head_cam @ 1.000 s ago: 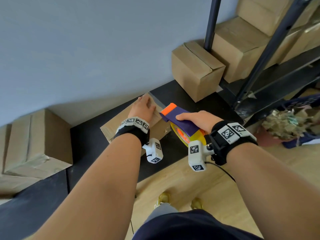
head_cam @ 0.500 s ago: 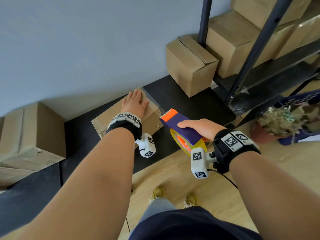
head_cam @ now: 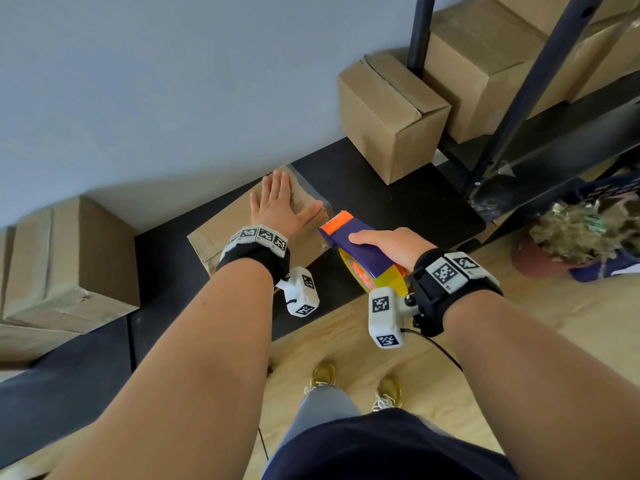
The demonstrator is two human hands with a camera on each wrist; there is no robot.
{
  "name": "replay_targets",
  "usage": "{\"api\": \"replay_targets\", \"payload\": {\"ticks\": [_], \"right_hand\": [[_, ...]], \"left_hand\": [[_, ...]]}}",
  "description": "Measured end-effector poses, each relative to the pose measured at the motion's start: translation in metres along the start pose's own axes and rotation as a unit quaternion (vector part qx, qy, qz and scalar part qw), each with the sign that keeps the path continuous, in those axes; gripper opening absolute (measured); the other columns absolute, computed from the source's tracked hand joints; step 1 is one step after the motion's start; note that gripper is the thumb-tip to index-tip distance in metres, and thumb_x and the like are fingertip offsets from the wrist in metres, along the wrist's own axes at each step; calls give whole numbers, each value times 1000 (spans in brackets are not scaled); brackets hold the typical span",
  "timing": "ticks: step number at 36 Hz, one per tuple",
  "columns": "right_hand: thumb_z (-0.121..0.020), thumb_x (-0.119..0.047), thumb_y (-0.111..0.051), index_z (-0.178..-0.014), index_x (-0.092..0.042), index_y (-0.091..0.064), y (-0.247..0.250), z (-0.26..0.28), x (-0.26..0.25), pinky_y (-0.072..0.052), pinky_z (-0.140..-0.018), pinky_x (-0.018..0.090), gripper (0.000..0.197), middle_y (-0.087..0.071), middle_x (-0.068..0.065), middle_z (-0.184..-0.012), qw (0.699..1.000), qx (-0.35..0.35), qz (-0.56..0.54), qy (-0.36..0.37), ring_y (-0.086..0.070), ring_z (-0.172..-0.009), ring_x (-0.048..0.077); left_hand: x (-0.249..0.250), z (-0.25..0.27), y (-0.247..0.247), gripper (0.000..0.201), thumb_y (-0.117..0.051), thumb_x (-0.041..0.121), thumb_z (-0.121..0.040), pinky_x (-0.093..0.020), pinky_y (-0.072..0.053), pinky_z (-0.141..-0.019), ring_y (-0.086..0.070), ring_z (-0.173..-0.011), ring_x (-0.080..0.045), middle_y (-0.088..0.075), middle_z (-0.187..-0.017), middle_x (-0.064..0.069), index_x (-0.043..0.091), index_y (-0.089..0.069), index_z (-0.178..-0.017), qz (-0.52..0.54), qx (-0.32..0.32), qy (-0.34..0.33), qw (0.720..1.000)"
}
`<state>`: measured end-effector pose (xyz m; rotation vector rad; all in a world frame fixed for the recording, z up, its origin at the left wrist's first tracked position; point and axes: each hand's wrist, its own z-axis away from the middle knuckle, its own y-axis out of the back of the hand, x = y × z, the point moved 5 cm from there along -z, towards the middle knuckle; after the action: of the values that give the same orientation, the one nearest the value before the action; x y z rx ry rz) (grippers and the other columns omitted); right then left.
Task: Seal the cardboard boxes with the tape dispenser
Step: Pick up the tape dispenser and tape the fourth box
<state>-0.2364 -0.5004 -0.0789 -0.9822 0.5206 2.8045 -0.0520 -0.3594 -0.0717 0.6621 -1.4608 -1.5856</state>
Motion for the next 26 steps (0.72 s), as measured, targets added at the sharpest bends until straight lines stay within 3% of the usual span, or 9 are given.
{"api": "replay_targets", "payload": {"ticks": [4,8,12,16,18,21,24,26], "right_hand": [[-77,-48,-76,-112,-9,-61,-2,-4,-8,-49,-69,28,55,-69,8,-100,999,-2,-31,13,-67,-86,20],[-74,-46,-78,-115,-9,-62,-2,-10,-12,-54,-91,37,58,-70,10,-105,999,-8,-45,12,-69,-93,25],[-80,-43,-73,-118,-10,-63,-1,-10,-23,-51,-98,42,51,-70,12,-109,998,-34,-48,18,-68,-99,27],[-92,-36,-62,-103,-12,-67,-3,0,-35,-50,-89,36,27,-71,13,-98,992,-99,-78,20,-65,-82,23],[-96,-32,-57,-92,-15,-66,-1,0,-39,-48,-96,41,20,-69,14,-92,992,-99,-77,29,-62,-80,25],[-101,-27,-49,-102,-18,-65,-4,-2,-34,-42,-104,39,19,-64,17,-111,996,-76,-13,37,-57,-98,28],[-95,-38,-59,-107,-17,-69,-3,-12,-14,-45,-89,33,27,-66,13,-118,998,-36,53,20,-62,-104,27],[-89,-43,-64,-113,-11,-69,0,-16,0,-47,-93,36,41,-69,13,-114,998,-19,50,-11,-64,-107,30]], "left_hand": [[-1,1,-2,93,-31,74,-87,-45,5,-119,11,-147,-19,8,-161,1,18,3,-154,5,10,1,1000],[0,1,-3,93,-29,74,-87,-45,7,-118,12,-147,-18,9,-161,1,18,4,-153,0,10,0,1000],[2,0,-2,93,-29,74,-87,-45,8,-119,14,-147,-17,10,-161,1,18,5,-154,-1,2,3,1000],[2,-2,-1,94,-30,74,-87,-45,8,-119,14,-147,-17,11,-161,1,18,6,-153,-1,-6,6,1000],[2,-1,0,94,-29,75,-87,-45,9,-119,15,-147,-17,11,-161,2,18,7,-153,-1,-5,6,1000],[3,2,-1,94,-26,75,-87,-45,8,-119,15,-147,-17,12,-160,1,18,7,-153,-5,-3,2,1000],[1,1,-2,99,-25,79,-83,-46,9,-118,16,-146,-17,13,-160,1,17,8,-153,1,-6,4,1000],[1,2,-4,108,-25,85,-77,-46,11,-118,19,-146,-16,14,-160,2,17,9,-153,8,-8,5,1000]]}}
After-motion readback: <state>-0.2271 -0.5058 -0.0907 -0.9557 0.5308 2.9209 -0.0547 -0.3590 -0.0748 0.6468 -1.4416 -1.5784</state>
